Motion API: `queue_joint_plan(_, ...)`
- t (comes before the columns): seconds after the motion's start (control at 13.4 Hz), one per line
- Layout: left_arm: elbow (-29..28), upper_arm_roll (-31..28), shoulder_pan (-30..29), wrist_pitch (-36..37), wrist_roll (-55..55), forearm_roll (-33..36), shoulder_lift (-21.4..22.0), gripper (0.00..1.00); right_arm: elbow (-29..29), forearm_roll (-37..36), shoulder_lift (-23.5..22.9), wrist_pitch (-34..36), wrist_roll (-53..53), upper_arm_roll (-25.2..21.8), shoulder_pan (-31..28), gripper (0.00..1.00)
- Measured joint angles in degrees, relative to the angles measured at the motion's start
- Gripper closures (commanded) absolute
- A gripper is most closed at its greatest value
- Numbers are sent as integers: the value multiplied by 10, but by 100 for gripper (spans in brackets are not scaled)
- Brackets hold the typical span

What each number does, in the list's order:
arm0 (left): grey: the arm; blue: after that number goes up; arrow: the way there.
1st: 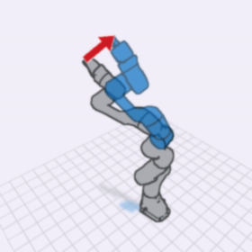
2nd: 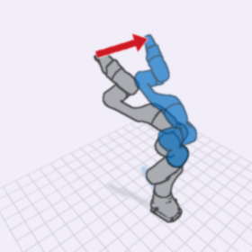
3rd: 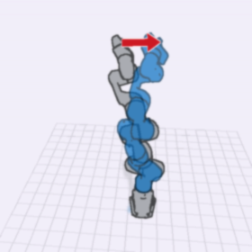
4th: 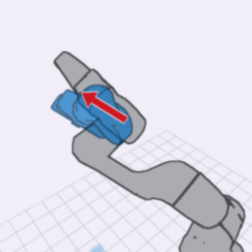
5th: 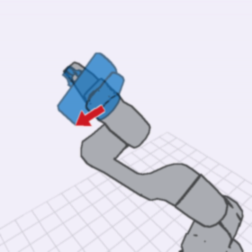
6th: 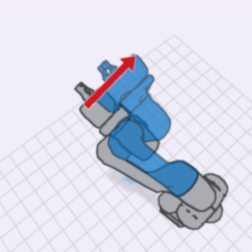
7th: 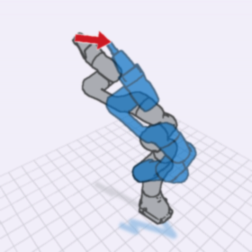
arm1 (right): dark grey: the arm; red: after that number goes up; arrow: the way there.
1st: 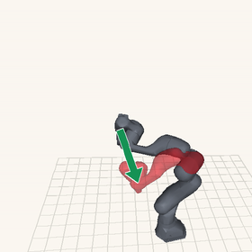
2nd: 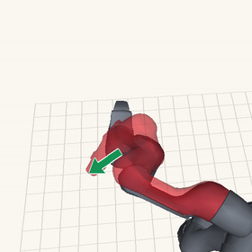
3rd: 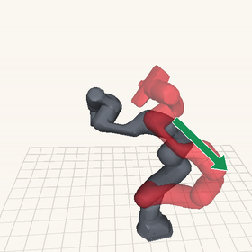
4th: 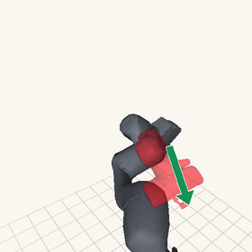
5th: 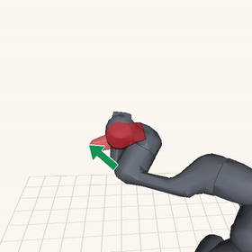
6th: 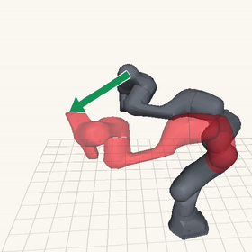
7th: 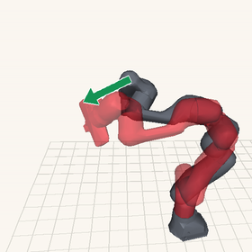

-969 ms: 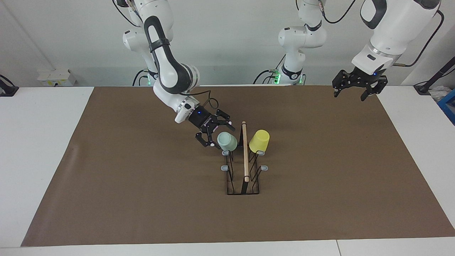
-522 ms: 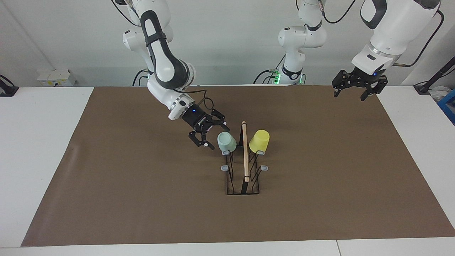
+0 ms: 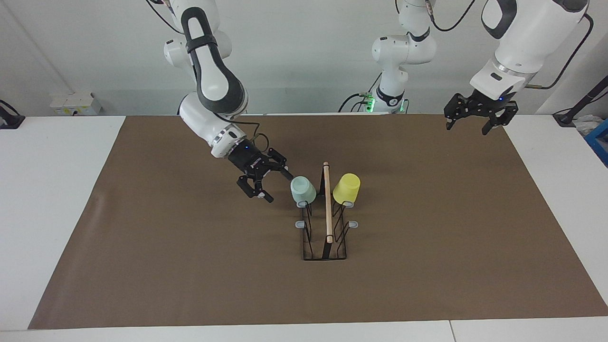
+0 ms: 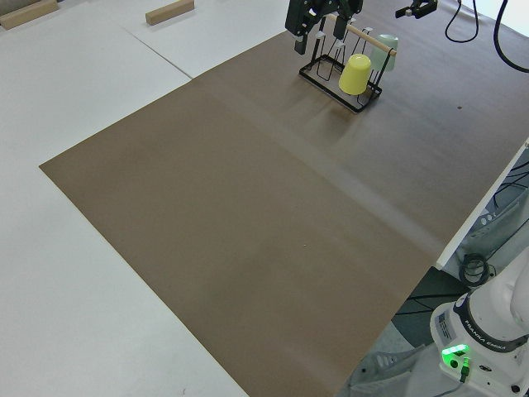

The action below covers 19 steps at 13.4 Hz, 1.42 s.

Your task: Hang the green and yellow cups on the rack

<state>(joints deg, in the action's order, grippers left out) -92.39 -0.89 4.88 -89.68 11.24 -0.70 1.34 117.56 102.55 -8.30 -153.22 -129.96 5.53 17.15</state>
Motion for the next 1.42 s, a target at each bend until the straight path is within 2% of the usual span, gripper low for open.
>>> queue_joint_plan(0.89, 0, 0, 0, 0, 0, 0, 0, 0, 62, -354, 15, -1, 0, -2, -76, 0)
queue_joint_plan(1.12, 0, 0, 0, 0, 0, 0, 0, 0, 65, -469, 37, 4, 0, -3, -102, 0)
queue_joint_plan(1.42, 0, 0, 0, 0, 0, 0, 0, 0, 68, -653, 62, 65, 0, -4, -169, 0)
